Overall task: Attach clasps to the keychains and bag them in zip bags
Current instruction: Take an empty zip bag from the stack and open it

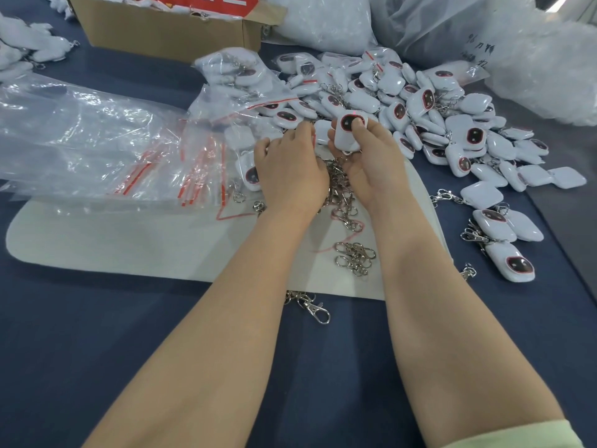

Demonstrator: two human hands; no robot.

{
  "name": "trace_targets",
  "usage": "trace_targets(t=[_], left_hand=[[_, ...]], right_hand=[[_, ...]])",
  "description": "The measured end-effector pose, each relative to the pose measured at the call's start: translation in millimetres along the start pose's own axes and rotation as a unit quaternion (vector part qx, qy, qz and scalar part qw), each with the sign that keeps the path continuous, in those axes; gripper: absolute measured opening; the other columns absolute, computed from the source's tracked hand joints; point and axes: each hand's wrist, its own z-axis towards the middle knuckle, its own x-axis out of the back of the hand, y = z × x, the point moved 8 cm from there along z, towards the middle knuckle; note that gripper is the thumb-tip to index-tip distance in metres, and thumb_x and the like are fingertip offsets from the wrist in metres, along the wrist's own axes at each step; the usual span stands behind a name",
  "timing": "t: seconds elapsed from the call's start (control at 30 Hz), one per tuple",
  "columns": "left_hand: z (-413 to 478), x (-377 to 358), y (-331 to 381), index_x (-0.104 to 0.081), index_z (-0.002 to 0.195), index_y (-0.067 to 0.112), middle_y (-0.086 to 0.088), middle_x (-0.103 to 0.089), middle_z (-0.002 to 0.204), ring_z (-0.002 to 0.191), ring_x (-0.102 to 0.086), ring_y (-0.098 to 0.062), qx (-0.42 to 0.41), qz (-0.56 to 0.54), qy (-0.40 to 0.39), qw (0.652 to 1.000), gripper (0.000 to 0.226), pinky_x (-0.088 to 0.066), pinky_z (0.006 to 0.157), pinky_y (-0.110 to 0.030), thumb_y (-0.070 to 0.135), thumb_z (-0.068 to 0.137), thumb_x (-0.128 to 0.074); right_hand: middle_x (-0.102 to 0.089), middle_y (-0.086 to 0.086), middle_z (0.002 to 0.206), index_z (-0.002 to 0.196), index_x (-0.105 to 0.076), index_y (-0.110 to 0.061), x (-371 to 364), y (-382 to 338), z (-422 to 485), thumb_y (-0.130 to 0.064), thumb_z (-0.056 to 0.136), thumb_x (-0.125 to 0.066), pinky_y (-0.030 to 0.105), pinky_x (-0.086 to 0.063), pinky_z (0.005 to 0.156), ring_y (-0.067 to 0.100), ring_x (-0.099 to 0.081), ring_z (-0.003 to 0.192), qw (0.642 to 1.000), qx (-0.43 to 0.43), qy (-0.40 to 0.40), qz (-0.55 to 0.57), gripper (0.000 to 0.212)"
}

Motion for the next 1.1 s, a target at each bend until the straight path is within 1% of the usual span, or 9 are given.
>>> trace_targets(t=[0.17, 0.27, 0.33, 0.57, 0.7, 0.8, 0.97, 1.03, 1.1], left_hand=[[0.1, 2.7, 0.1, -0.051, 0.121, 0.017, 0.001, -0.062, 0.120, 0.110, -0.055, -0.023, 0.005, -0.020, -0.001, 1.000, 0.032, -0.021, 0.107, -0.033, 0.013, 0.089, -0.046], [0.9, 12.3, -1.4, -0.055, 0.119, 0.015, 0.002, -0.066, 0.112, 0.101, -0.060, -0.020, 0.044, -0.102, 0.020, 0.994, 0.028, -0.026, 0.108, -0.034, 0.013, 0.095, -0.040], [1.0, 17.6, -3.5, -0.056, 0.118, 0.014, 0.007, -0.065, 0.100, 0.092, -0.059, -0.017, 0.082, -0.180, 0.026, 0.980, 0.028, -0.033, 0.107, -0.041, 0.013, 0.098, -0.037], [4.4, 20.6, -11.8, -0.055, 0.118, 0.010, -0.005, -0.061, 0.118, 0.111, -0.056, -0.024, 0.169, -0.352, 0.027, 0.920, 0.030, -0.042, 0.098, -0.039, 0.008, 0.098, -0.033], [6.3, 21.6, -14.7, -0.057, 0.111, 0.009, -0.012, -0.063, 0.109, 0.106, -0.059, -0.032, 0.206, -0.408, 0.032, 0.889, 0.025, -0.047, 0.093, -0.046, 0.007, 0.095, -0.037], [7.8, 27.3, -7.5, -0.058, 0.112, 0.008, 0.000, -0.058, 0.100, 0.109, -0.056, -0.025, 0.183, -0.387, 0.039, 0.903, 0.028, -0.042, 0.098, -0.040, 0.005, 0.095, -0.037], [7.8, 41.5, 2.0, -0.061, 0.112, 0.015, -0.001, -0.063, 0.115, 0.117, -0.051, -0.019, 0.137, -0.311, 0.076, 0.937, 0.031, -0.027, 0.110, -0.044, 0.006, 0.095, -0.036], [7.7, 44.1, 5.8, -0.061, 0.111, 0.014, -0.001, -0.063, 0.113, 0.115, -0.052, -0.018, 0.120, -0.305, 0.079, 0.942, 0.031, -0.028, 0.110, -0.045, 0.006, 0.095, -0.036], [8.9, 43.0, 8.4, -0.061, 0.111, 0.014, -0.001, -0.064, 0.113, 0.114, -0.053, -0.019, 0.104, -0.302, 0.074, 0.945, 0.030, -0.029, 0.109, -0.046, 0.006, 0.095, -0.036]], right_hand=[[-0.063, 0.010, 0.092, 0.100, -0.056, -0.005, -2.5, -1.5, -2.2, 0.007, 0.094, -0.046, 0.031, -0.054, 0.079, 0.018, -0.062, 0.083, 0.997, 0.023, 0.014, -0.069, 0.016], [-0.061, 0.002, 0.094, 0.095, -0.050, -0.019, -1.3, -12.2, -5.7, -0.011, 0.094, -0.057, 0.041, -0.054, 0.092, 0.016, -0.063, 0.090, 0.975, 0.067, 0.066, -0.203, 0.011], [-0.058, -0.002, 0.086, 0.086, -0.047, -0.026, -6.0, -22.6, -8.0, -0.021, 0.092, -0.062, 0.046, -0.053, 0.091, 0.016, -0.060, 0.083, 0.956, 0.092, 0.074, -0.270, 0.017], [-0.060, 0.004, 0.079, 0.091, -0.049, -0.013, -33.3, -41.1, -15.0, -0.020, 0.083, -0.074, 0.024, -0.049, 0.052, 0.007, -0.056, 0.043, 0.929, 0.058, -0.023, -0.366, 0.026], [-0.065, 0.013, 0.073, 0.089, -0.055, -0.010, -47.5, -39.1, -20.4, -0.019, 0.082, -0.073, 0.036, -0.053, 0.062, 0.021, -0.059, 0.053, 0.871, 0.059, -0.085, -0.480, 0.022], [-0.070, 0.018, 0.089, 0.095, -0.065, -0.007, -55.9, -38.3, -20.9, -0.018, 0.086, -0.067, 0.044, -0.055, 0.085, 0.026, -0.066, 0.082, 0.867, 0.087, -0.079, -0.485, 0.014], [-0.069, 0.024, 0.085, 0.093, -0.069, 0.004, -68.3, -30.5, -29.2, -0.004, 0.090, -0.050, 0.030, -0.043, 0.067, 0.012, -0.053, 0.072, 0.835, 0.104, -0.175, -0.512, 0.021], [-0.068, 0.013, 0.080, 0.091, -0.070, 0.001, -69.0, -33.8, -30.4, -0.001, 0.091, -0.050, 0.027, -0.045, 0.069, 0.010, -0.056, 0.073, 0.856, 0.117, -0.178, -0.472, 0.021], [-0.068, 0.003, 0.074, 0.087, -0.071, -0.010, -60.9, -42.0, -24.2, 0.001, 0.087, -0.051, 0.024, -0.049, 0.069, 0.008, -0.060, 0.069, 0.885, 0.130, -0.112, -0.433, 0.023]])
